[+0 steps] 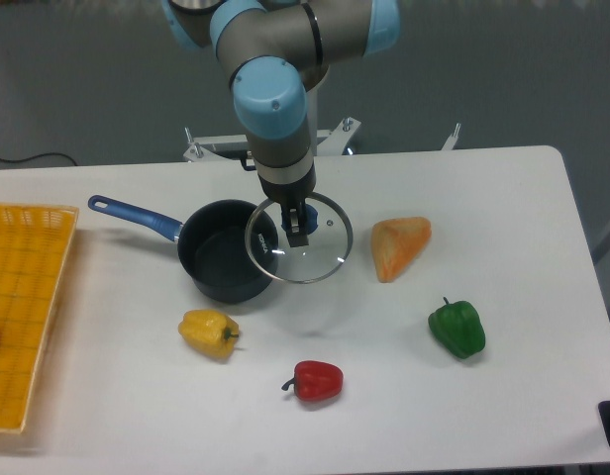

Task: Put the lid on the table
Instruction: 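Carry the glass lid by its knob away from the saucepan, lowering it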

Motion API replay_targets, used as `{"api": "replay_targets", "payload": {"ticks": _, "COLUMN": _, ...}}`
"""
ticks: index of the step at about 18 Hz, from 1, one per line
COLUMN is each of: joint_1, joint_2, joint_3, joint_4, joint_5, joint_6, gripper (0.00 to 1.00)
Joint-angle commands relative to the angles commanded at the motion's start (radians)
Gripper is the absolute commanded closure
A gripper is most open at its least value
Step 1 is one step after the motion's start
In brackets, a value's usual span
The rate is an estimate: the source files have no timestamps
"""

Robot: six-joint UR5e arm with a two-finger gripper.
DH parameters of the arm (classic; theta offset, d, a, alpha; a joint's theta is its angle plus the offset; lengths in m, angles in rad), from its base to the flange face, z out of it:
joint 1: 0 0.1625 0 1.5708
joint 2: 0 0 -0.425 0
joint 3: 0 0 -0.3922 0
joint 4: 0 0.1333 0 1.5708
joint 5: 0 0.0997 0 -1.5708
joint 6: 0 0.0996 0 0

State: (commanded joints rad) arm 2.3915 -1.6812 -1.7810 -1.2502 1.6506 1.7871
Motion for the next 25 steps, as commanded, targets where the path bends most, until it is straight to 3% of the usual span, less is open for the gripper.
{"api": "replay_targets", "payload": {"ticks": 11, "joint_1": 0.029, "joint_2": -0.003, "joint_3": 0.001, "joint_4": 0.009, "joint_5": -0.005, "joint_6": -0.025, "gripper": 0.74}}
{"api": "replay_targets", "payload": {"ticks": 19, "joint_1": 0.029, "joint_2": -0.087, "joint_3": 0.031, "joint_4": 0.063, "joint_5": -0.005, "joint_6": -0.034, "gripper": 0.74}}
{"api": "replay_targets", "payload": {"ticks": 25, "joint_1": 0.028, "joint_2": -0.143, "joint_3": 0.071, "joint_4": 0.072, "joint_5": -0.005, "joint_6": -0.040, "gripper": 0.75}}
